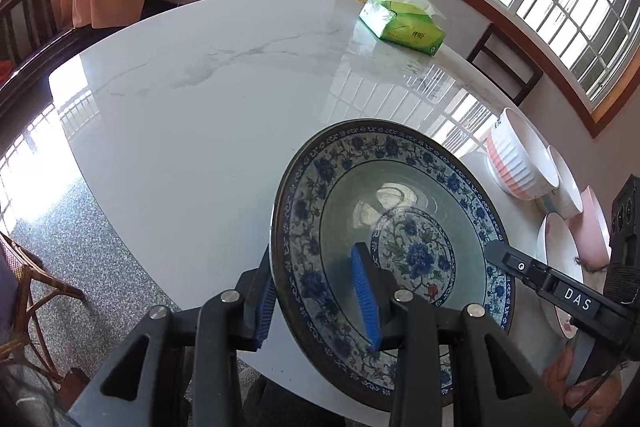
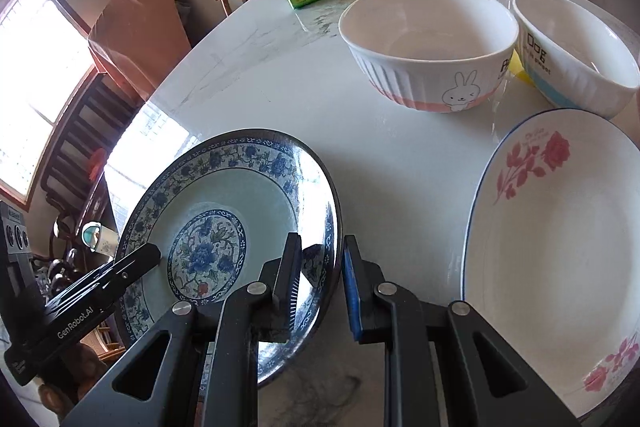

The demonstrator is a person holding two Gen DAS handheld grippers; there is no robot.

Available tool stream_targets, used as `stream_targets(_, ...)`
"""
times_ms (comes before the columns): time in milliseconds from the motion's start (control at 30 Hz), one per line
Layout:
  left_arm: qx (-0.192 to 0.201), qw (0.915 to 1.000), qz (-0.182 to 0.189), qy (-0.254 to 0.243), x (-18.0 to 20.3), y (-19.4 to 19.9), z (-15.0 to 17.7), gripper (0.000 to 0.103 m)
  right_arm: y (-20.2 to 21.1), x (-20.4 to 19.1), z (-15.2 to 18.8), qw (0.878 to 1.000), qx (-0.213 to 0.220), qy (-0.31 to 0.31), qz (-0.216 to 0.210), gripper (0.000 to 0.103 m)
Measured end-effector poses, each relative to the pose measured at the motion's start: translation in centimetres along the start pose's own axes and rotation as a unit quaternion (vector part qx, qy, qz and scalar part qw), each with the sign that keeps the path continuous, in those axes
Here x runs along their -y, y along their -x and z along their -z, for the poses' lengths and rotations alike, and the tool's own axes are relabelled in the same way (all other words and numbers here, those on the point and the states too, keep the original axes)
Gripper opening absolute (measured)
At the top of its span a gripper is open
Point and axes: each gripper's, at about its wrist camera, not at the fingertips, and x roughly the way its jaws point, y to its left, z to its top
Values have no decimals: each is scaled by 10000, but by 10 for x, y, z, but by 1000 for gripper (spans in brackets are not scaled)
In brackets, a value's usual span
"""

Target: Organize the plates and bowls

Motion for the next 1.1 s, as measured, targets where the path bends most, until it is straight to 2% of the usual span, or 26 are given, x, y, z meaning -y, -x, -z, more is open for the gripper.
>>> stream_targets(133, 278, 9991, -302, 43, -7, 3, -4, 38, -6, -6, -5, 10000, 51, 36, 72, 20)
stream_targets(233, 569, 9973, -466, 71, -12, 16, -2, 62, -1, -8, -6, 9998, 167, 52, 77, 22)
stream_targets(267, 673, 9966, -468, 94, -14, 23, -1, 63, 5, -10, -5, 9995, 270, 107, 145, 23)
stream_targets(333, 850, 9960, -253, 78, -14, 39, 4, 63, 23, -8, -4, 9985, 516, 102, 155, 29)
stream_targets(467, 923, 9950, 347, -152, 2, 67, 23, 66, 76, 7, 15, 9952, 920, -123, -324, 38)
stream_targets(567, 538, 9911, 1145, -423, 34, 74, 42, 67, 126, 28, 45, 9892, 1255, -283, -697, 44)
stream_targets(633, 187, 9838, 1705, -528, 57, 73, 58, 67, 158, 46, 71, 9863, 1428, -390, -732, 48)
stream_targets(700, -87, 9781, 1949, -727, 88, 69, 74, 67, 189, 67, 98, 9835, 1613, -508, -646, 51)
stream_targets(767, -222, 9724, 2068, -1055, 118, 66, 93, 67, 213, 89, 122, 9830, 1661, -620, -482, 58)
stream_targets(900, -568, 9616, 2143, -1616, 168, 57, 130, 67, 250, 133, 163, 9787, 1817, -954, -52, 60)
stream_targets(1000, -771, 9584, 2153, -1709, 186, 50, 143, 67, 262, 167, 190, 9737, 1882, -1259, 239, 60)
stream_targets(1100, -983, 9573, 2179, -1626, 194, 43, 148, 67, 260, 194, 210, 9698, 1837, -1590, 207, 60)
